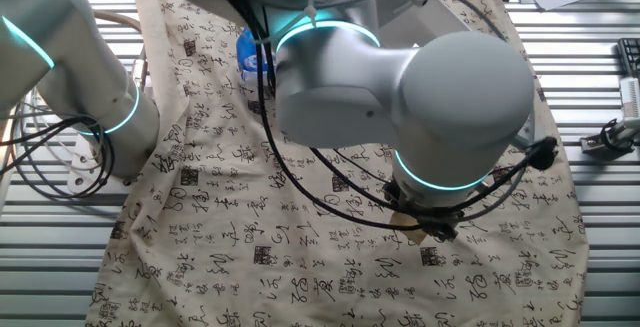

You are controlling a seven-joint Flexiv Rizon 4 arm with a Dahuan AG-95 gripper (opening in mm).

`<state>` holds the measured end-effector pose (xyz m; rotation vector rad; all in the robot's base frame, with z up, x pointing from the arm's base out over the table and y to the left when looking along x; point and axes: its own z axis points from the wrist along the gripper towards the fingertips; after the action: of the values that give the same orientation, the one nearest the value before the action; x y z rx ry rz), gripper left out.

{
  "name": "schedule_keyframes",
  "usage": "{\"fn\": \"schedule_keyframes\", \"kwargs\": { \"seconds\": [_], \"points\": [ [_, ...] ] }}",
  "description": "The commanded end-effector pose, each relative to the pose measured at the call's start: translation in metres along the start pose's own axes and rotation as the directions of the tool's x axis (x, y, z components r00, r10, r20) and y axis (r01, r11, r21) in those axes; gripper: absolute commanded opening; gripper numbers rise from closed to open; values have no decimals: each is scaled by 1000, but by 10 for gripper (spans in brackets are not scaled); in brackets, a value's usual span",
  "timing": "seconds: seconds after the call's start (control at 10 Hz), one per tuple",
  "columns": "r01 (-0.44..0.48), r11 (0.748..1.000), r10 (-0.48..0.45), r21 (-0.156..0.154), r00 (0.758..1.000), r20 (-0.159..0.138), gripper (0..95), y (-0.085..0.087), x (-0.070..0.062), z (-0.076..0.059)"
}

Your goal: Put things in the drawer

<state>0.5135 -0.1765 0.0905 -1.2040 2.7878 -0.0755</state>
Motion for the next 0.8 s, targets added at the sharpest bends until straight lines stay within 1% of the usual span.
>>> {"fn": "schedule_keyframes", "kwargs": {
  "seconds": [0.1, 0.2, 0.3, 0.5, 0.6, 0.7, 0.8],
  "points": [
    [49, 999, -49, -7, 999, 3, 0, 1, -1, -1],
    [67, 998, -67, -10, 998, -1, 0, 1, -1, -1],
    [93, 995, -93, -23, 996, 1, 0, 1, -1, -1],
    [88, 995, -89, -35, 996, 0, 0, 1, -1, -1],
    [50, 998, -50, -34, 999, -8, 0, 1, -1, -1],
    [51, 998, -51, -25, 999, -7, 0, 1, -1, -1],
    [37, 999, -37, -24, 999, -3, 0, 1, -1, -1]
  ]
}}
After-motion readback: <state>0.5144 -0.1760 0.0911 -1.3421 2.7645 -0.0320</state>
